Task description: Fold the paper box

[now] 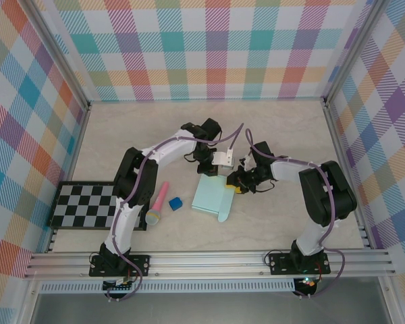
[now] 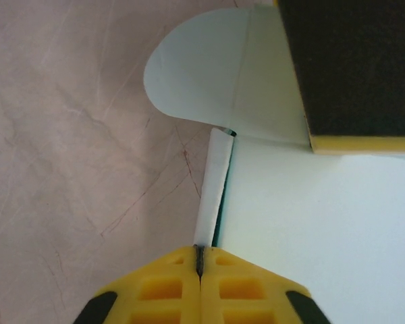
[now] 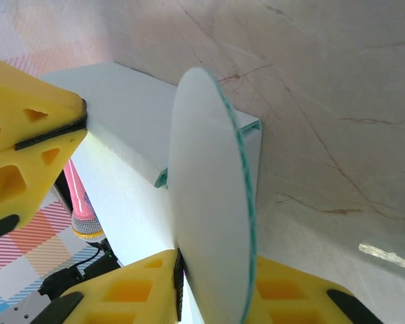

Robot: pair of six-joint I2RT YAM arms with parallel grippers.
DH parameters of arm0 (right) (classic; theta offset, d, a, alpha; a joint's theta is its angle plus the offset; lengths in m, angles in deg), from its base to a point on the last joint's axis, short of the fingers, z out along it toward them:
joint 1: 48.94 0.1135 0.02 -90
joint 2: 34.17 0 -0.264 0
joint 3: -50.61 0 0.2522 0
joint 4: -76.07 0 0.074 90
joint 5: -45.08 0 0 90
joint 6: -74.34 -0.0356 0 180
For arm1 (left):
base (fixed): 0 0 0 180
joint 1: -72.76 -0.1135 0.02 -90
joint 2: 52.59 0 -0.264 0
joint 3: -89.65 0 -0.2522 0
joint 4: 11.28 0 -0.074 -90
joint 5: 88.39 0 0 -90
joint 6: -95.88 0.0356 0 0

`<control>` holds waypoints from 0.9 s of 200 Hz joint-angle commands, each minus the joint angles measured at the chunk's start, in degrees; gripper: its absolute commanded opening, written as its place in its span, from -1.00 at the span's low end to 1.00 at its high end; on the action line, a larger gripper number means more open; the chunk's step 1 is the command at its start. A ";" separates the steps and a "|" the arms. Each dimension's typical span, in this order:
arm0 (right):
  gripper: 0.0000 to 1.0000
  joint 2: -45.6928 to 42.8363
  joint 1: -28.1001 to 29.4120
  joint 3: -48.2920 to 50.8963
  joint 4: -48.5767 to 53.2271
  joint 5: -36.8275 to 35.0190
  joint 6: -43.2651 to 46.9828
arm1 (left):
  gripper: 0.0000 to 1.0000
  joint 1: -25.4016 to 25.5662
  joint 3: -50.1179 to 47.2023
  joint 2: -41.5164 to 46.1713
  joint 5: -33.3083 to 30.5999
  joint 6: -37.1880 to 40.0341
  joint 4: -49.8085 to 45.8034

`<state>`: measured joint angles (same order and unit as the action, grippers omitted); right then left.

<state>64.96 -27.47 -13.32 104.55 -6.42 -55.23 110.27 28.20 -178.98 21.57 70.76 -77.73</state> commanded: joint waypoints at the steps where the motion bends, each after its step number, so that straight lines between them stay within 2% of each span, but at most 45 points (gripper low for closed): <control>1: -0.46 -0.97 0.41 0.42 3.62 -3.30 1.16 | -1.00 1.07 -1.53 -4.19 -4.54 1.41 -2.59; 17: -0.38 -2.10 0.33 0.51 3.85 -3.43 1.24 | -1.00 1.09 -2.84 -3.02 -4.13 1.25 -0.91; 34: -0.20 -3.31 -0.54 0.42 4.54 -2.78 1.39 | -1.00 0.90 -3.60 -1.97 -3.38 1.05 0.31; 58: 0.05 -4.81 -3.80 2.13 1.73 3.49 -2.40 | -1.00 0.16 -3.94 -0.98 -1.70 -0.63 2.06; 73: 0.27 -6.05 -4.51 3.85 -2.17 7.69 -6.29 | -1.00 -1.04 -4.28 -0.02 1.96 -2.64 3.70; 95: 0.43 -7.25 -4.50 6.06 -6.98 10.50 -11.55 | -1.00 -2.91 -5.46 1.13 6.47 -6.16 7.09; 135: 0.74 -8.50 -4.19 11.41 -17.74 10.93 -27.91 | -1.00 -4.21 -6.83 1.54 9.15 -7.95 8.96; 146: 0.85 -8.86 -3.77 11.96 -17.72 9.93 -32.82 | -1.00 -4.21 -7.21 1.42 9.54 -8.38 9.20; 180: 0.92 -7.94 -1.01 12.32 -21.90 8.60 -45.27 | -1.00 -4.21 -8.59 1.28 9.83 -9.58 10.34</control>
<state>57.94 -30.51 -1.78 89.12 2.28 -86.92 105.88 20.84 -178.52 29.14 62.50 -68.13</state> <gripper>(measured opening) 0.951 0.039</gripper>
